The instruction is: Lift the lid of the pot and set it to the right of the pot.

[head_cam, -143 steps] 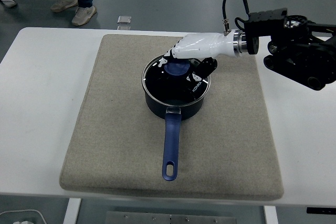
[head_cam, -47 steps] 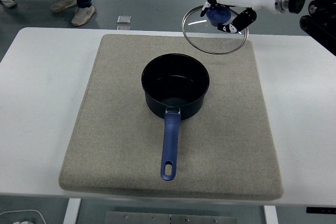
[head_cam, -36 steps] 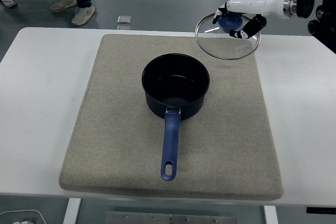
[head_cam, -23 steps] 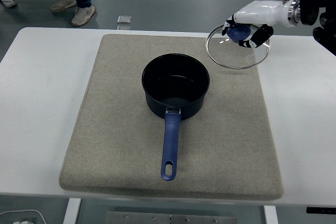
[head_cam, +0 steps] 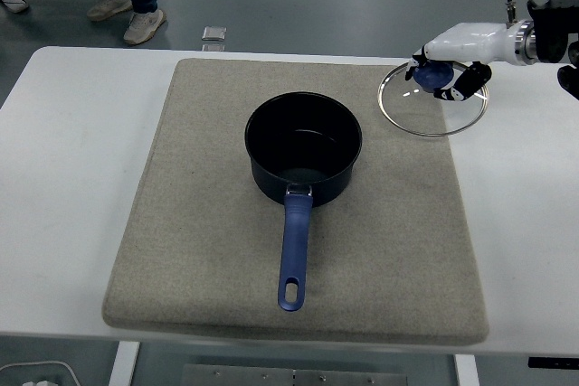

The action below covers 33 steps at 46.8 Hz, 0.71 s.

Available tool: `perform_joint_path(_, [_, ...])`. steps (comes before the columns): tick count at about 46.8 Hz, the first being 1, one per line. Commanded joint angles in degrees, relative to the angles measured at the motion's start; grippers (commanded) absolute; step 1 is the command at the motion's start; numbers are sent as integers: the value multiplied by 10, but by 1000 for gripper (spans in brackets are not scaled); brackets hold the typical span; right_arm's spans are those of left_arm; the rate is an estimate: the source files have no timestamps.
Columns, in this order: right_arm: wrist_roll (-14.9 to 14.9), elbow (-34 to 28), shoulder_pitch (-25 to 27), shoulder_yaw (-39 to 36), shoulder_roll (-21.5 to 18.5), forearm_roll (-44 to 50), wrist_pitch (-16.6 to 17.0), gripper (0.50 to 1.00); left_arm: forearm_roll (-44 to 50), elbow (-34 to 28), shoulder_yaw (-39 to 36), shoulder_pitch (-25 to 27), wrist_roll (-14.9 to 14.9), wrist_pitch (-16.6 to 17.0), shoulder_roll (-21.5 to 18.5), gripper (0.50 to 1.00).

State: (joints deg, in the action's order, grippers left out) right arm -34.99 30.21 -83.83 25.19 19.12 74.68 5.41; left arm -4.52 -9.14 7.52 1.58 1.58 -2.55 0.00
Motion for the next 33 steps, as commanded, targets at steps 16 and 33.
perform_joint_path(16, [0,14,28,4,26,-6,0,500,0,0,-1,0,0,0,0,1000])
perform_joint_path(33, [0,67,31,6,44,-23,0,500,0,0,-1,0,0,0,0,1000])
